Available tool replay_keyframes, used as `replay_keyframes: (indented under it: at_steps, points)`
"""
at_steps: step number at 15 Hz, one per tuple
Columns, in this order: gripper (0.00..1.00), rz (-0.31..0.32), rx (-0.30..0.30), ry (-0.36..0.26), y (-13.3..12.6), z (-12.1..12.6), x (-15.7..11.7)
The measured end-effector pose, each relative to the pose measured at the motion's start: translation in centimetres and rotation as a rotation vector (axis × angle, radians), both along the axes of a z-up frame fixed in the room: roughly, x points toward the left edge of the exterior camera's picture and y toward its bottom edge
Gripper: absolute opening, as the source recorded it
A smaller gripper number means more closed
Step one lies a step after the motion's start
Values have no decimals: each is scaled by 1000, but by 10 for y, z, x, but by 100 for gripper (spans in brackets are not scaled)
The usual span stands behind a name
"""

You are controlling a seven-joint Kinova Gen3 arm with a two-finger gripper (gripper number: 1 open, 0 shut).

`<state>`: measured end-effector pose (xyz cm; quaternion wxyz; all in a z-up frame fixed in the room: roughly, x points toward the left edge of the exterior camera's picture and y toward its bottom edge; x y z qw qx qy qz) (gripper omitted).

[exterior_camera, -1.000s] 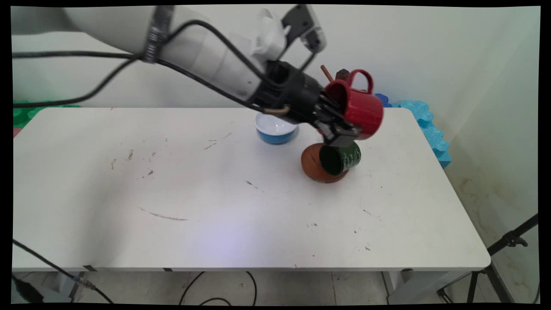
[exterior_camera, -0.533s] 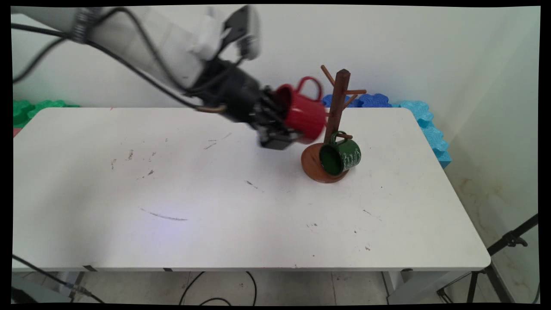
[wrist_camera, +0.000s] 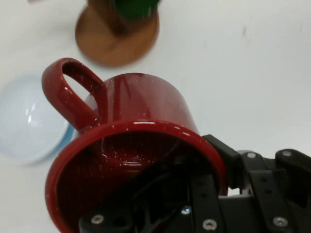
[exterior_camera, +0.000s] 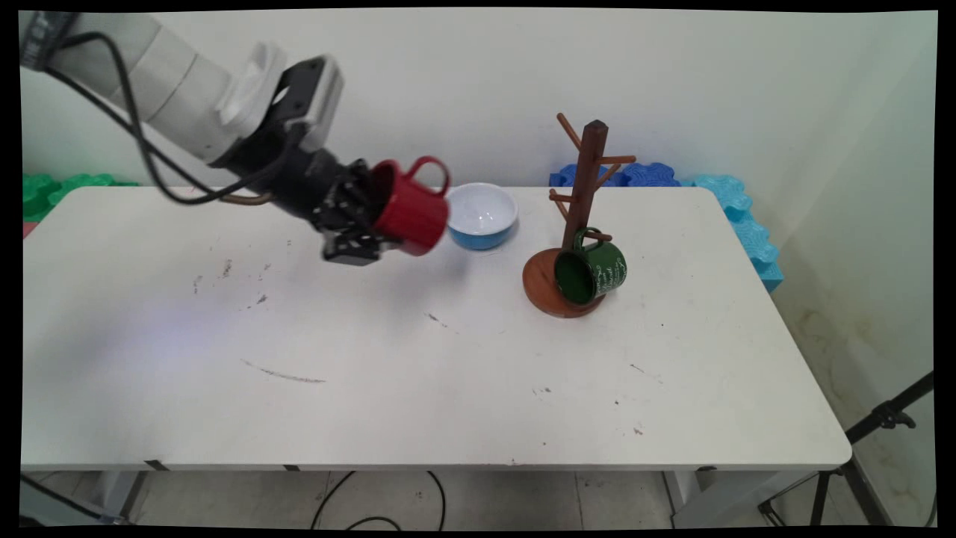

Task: Place the picked object on the table

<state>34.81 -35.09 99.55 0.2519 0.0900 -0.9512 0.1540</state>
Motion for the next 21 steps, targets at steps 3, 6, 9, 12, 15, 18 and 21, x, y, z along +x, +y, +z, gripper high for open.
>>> replay_keyframes:
  at_steps: [3, 6, 9, 12, 15, 18, 21]
  points:
    - [0, -17, 3, -84, -4, -15, 19]
    - [0, -26, 14, -138, -12, -30, 23]
    - [0, -28, 29, -192, -26, -45, 17]
    - [0, -20, 52, -235, -42, -59, 5]
    - [0, -10, 73, -261, -56, -69, -8]
    - [0, 5, 102, -281, -71, -78, -23]
    - [0, 19, 127, -292, -82, -83, -36]
